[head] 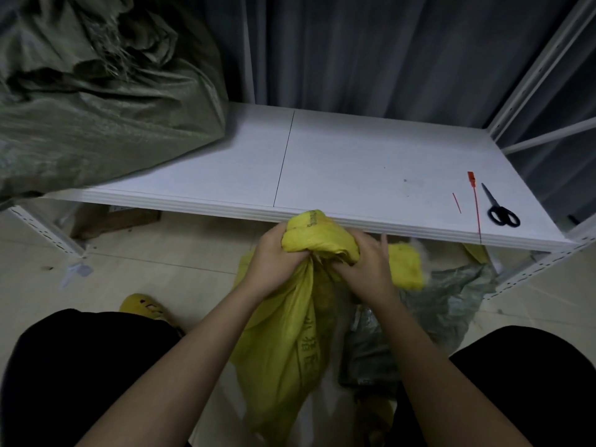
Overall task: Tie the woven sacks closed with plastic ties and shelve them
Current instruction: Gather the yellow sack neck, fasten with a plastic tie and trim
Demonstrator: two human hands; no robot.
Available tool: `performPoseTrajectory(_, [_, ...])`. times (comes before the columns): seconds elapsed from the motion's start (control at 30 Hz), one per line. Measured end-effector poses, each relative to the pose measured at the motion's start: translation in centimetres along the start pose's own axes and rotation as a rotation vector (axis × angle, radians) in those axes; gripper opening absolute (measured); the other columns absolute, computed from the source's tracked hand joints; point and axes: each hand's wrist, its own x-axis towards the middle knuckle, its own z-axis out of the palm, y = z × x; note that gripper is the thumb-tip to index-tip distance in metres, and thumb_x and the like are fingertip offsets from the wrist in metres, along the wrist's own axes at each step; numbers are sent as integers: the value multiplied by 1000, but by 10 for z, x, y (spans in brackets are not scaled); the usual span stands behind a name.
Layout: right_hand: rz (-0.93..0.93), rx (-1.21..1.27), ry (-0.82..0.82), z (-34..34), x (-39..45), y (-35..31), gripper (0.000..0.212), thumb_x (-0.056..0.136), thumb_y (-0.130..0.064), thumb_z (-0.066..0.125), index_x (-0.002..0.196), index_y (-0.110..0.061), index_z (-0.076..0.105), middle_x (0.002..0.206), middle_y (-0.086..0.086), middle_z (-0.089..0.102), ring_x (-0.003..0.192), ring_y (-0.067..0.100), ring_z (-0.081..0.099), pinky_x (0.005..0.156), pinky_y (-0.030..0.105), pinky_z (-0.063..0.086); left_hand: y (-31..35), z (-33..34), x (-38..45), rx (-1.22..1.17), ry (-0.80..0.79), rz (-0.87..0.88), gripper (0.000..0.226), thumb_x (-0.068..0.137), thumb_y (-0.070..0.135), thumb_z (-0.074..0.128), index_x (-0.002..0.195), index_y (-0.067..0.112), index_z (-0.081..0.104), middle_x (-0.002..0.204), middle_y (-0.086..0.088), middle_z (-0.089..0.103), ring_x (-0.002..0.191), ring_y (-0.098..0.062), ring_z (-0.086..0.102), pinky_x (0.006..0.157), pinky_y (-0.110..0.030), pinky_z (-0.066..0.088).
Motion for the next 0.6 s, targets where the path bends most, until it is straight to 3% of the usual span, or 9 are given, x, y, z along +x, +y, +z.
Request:
performPoseTrajectory(0.1, [133, 347, -69, 17, -15, -1, 38, 67, -37, 62, 104, -30, 58, 98, -6, 64, 96, 18, 60, 87, 36, 46, -1, 1, 3, 48, 36, 18, 29, 66, 19, 70, 93, 22, 62, 88, 11, 59, 82, -6, 55, 71, -11, 41])
performPoseTrajectory(0.17, [184, 409, -113, 29, -20, 1, 34, 77, -16, 66, 107, -28, 55, 101, -5, 60, 98, 18, 59, 79, 28, 44, -3, 2, 5, 107, 24, 31, 26, 65, 21, 69, 88, 24, 58, 84, 16, 53, 82, -10, 54, 71, -19, 42])
performPoseTrajectory(0.23, [212, 366, -137, 40, -21, 5, 34, 81, -11, 64, 113, -19, 57, 107, -2, 59, 101, 18, 57, 80, 26, 41, -5, 3, 7, 158, 19, 38, 25, 67, 18, 72, 85, 21, 56, 82, 13, 51, 82, -13, 52, 67, -23, 39])
performPoseTrajectory(0.3, [214, 308, -174, 46, -22, 8, 40, 80, -18, 63, 120, -16, 57, 113, 3, 61, 104, 20, 58, 84, 28, 44, -7, 3, 11, 201, 13, 17, 27, 67, 16, 74, 85, 18, 53, 86, 5, 53, 83, -15, 51, 65, -22, 37])
performPoseTrajectory(0.4, [229, 271, -236, 53, -20, 15, 53, 71, -35, 60, 122, -22, 55, 119, 4, 58, 110, 22, 55, 94, 36, 46, -6, 2, 15, 161, -30, -13, 37, 69, 15, 74, 97, 23, 52, 100, 1, 56, 90, -15, 54, 71, -24, 42])
performPoseTrajectory(0.47, [205, 211, -305, 58, -20, 21, 67, 64, -43, 64, 128, -28, 48, 128, 1, 53, 120, 23, 49, 100, 43, 43, -4, 1, 16, 133, -56, 2, 39, 70, 11, 73, 100, 28, 53, 97, 5, 58, 88, -12, 56, 74, -25, 43])
performPoseTrajectory(0.6, [329, 663, -487, 43, -22, 18, 94, 58, -33, 83, 138, -30, 32, 127, -2, 55, 119, 20, 54, 99, 41, 47, -3, -1, 15, 138, 0, -14, 35, 73, 8, 70, 99, 25, 55, 81, 15, 58, 74, -4, 55, 65, -14, 41])
